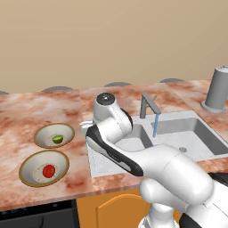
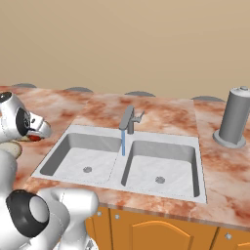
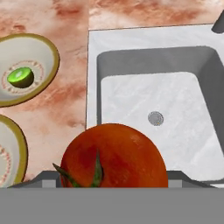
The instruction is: Pick the tomatos from the sink and place them in one bowl. Place the kiwi in the other bowl. Then turn off the sink faucet.
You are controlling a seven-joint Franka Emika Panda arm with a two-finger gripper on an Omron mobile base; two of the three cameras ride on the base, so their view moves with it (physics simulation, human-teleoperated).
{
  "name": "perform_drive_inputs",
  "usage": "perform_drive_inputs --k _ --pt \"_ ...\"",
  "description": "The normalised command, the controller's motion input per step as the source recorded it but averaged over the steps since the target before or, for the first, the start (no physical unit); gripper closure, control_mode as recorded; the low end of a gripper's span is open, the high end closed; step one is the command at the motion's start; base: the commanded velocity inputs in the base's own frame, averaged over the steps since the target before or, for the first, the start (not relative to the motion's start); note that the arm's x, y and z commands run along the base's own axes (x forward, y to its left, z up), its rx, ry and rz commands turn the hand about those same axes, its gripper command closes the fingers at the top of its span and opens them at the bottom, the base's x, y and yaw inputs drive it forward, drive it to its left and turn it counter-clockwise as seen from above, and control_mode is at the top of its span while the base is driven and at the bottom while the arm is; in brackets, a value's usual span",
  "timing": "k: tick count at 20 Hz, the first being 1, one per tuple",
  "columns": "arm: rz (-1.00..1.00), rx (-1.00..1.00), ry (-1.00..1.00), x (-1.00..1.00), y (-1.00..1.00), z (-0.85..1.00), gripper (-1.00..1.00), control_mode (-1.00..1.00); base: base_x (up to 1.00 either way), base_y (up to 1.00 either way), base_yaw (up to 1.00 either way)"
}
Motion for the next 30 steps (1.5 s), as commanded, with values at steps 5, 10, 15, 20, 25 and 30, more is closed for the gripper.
perform_drive_inputs --k 5,10,15,20,25,30 --pt "0.17 -0.03 0.05 -0.39 0.77 0.00 1.00 -1.00 0.00 0.00 0.00" --pt "0.17 -0.02 0.08 -0.15 0.82 0.00 1.00 -1.00 0.00 0.00 0.00" --pt "0.16 -0.01 0.12 -0.02 0.76 0.00 1.00 -1.00 0.00 0.00 0.00" --pt "0.11 -0.02 0.11 0.00 0.54 -0.14 1.00 -1.00 0.00 0.00 0.00" --pt "0.04 -0.09 0.01 0.00 0.12 -0.35 1.00 -1.00 0.00 0.00 0.00" --pt "0.00 -0.07 0.02 0.07 0.05 -0.40 1.00 -1.00 0.00 0.00 0.00"
